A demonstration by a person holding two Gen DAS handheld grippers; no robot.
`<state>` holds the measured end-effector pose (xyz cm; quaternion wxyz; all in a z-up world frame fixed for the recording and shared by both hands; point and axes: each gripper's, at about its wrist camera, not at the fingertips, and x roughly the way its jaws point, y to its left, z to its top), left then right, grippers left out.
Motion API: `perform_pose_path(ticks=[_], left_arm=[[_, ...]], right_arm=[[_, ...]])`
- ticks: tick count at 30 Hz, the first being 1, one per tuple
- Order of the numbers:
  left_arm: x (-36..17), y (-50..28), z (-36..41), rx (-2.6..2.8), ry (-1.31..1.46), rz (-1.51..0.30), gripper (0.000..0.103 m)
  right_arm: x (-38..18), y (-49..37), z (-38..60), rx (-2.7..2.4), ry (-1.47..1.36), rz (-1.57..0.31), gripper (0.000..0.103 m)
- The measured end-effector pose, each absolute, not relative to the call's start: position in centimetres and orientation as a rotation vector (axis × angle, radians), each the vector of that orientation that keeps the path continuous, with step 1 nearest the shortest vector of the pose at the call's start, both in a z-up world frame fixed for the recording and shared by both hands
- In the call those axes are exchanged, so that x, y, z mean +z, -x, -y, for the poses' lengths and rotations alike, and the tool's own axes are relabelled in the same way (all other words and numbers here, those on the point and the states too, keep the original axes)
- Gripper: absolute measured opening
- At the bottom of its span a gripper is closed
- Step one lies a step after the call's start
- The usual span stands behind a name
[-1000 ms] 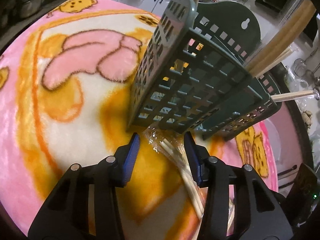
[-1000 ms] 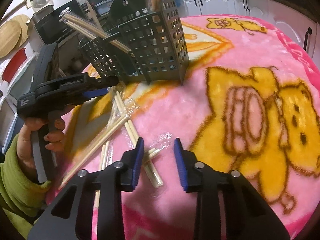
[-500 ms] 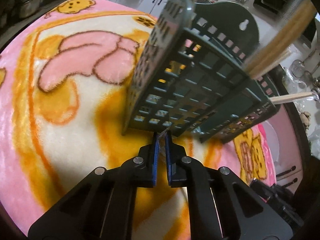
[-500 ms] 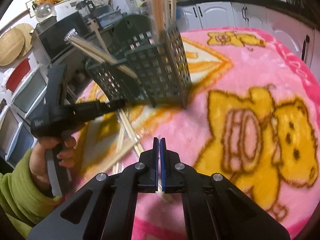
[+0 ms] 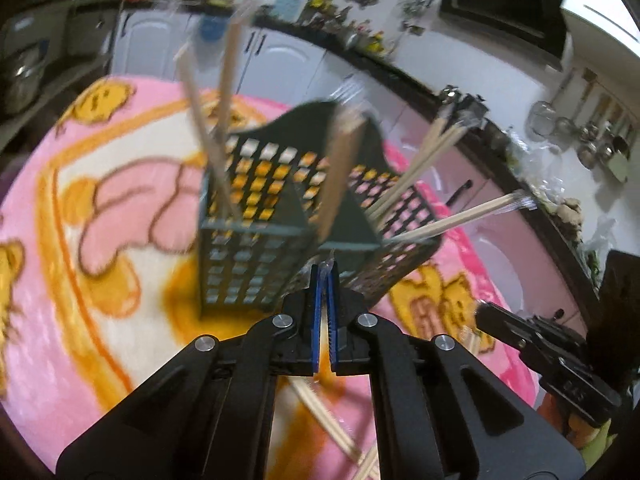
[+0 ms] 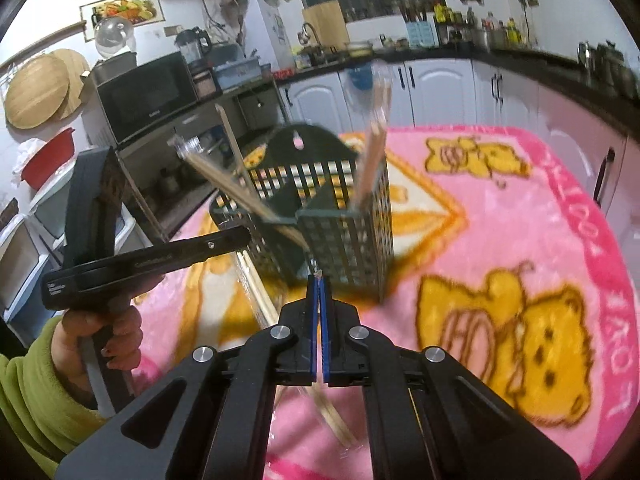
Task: Organize utensils
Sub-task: 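Raise both held chopsticks upright above the green caddy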
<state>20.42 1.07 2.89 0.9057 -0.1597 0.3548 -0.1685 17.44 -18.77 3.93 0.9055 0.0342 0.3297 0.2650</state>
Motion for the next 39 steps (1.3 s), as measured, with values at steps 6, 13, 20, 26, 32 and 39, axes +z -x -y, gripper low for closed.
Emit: perform_pose_path(ticks=[6, 13, 20, 26, 32, 39], left_arm=[[5.8, -20.3, 0.2, -0.382, 0.272, -0.674, 0.001], [8.2, -20.2, 1.0, -0.397, 0.23, -0.625, 0.001], [10.4, -20.2, 1.2, -0.405, 0.199, -0.584, 0.001], [12.7, -20.0, 1.4, -0.419, 0.171, -0.54, 0.001], [15.2, -20.1, 1.5, -0.425, 0.162, -0.492, 0.0], [19.4, -20.3, 1.3, -0.429, 0.15, -0.409, 0.0]], right_arm=[[6.9, -17.0, 18.6, 0.543, -0.05, -0.601, 0.001], [9.7, -17.0, 18.0, 0.541, -0.026, -0.522, 0.001], [12.6, -17.3, 17.9, 0.542, -0.024, -0.444, 0.001], [15.4, -17.3, 17.4, 0.554, -0.012, -0.371, 0.001], [17.9, -17.9, 17.0, 0.558, -0.013, -0.305, 0.001], [20.7, -19.0, 16.8, 0.566, -0.029, -0.242, 0.001]])
